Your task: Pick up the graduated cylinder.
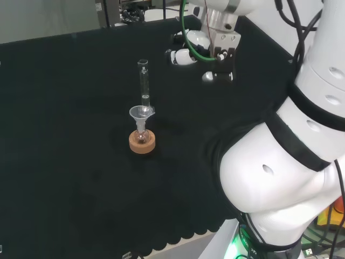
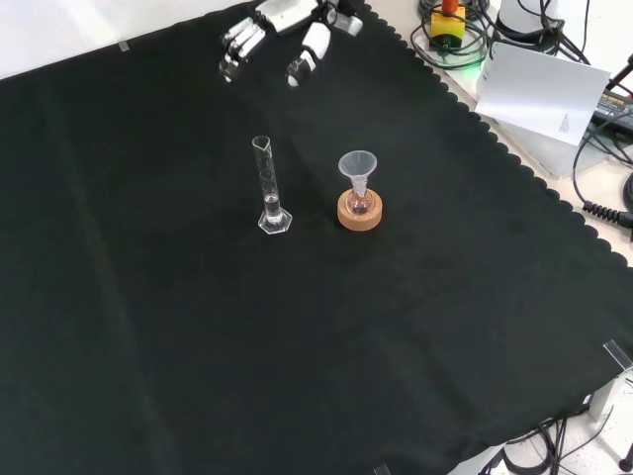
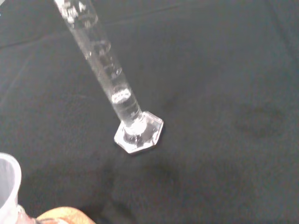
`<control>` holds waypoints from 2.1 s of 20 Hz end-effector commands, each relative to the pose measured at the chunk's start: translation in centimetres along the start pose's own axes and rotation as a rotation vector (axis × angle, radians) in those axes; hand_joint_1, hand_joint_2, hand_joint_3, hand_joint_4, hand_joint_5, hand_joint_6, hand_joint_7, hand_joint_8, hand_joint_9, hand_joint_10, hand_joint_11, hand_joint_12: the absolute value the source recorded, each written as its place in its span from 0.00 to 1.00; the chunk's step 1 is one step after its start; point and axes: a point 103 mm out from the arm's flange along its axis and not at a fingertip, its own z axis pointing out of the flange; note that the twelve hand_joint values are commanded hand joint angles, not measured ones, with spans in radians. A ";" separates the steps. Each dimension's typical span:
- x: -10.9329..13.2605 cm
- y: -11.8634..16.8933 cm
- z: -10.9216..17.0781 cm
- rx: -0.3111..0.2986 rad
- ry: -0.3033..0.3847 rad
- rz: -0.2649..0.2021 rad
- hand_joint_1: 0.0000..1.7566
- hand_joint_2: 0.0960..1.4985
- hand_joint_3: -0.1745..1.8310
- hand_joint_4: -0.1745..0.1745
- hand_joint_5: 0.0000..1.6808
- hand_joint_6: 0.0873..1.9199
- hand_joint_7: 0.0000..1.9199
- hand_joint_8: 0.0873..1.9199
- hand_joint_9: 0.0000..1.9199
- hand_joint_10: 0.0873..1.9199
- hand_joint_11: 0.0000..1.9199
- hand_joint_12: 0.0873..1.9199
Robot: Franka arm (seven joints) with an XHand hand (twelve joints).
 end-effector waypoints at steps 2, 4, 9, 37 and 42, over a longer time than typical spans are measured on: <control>-0.6 0.9 2.5 0.002 0.051 -0.040 0.24 0.69 0.19 0.34 0.21 0.00 0.07 0.31 0.17 0.34 0.05 0.72; -0.6 1.3 3.1 0.000 0.061 -0.050 0.26 0.68 0.19 0.34 0.22 0.00 0.08 0.31 0.18 0.34 0.05 0.72; -0.2 2.4 4.8 0.022 0.073 -0.058 0.33 0.64 0.19 0.32 0.24 0.00 0.09 0.32 0.19 0.33 0.05 0.72; 0.1 6.2 10.5 0.006 0.310 -0.174 0.50 0.38 0.37 0.30 0.32 0.00 0.16 0.33 0.25 0.30 0.08 0.70; 0.0 7.1 11.7 0.015 0.393 -0.215 0.51 0.36 0.38 0.30 0.32 0.00 0.19 0.34 0.28 0.30 0.09 0.70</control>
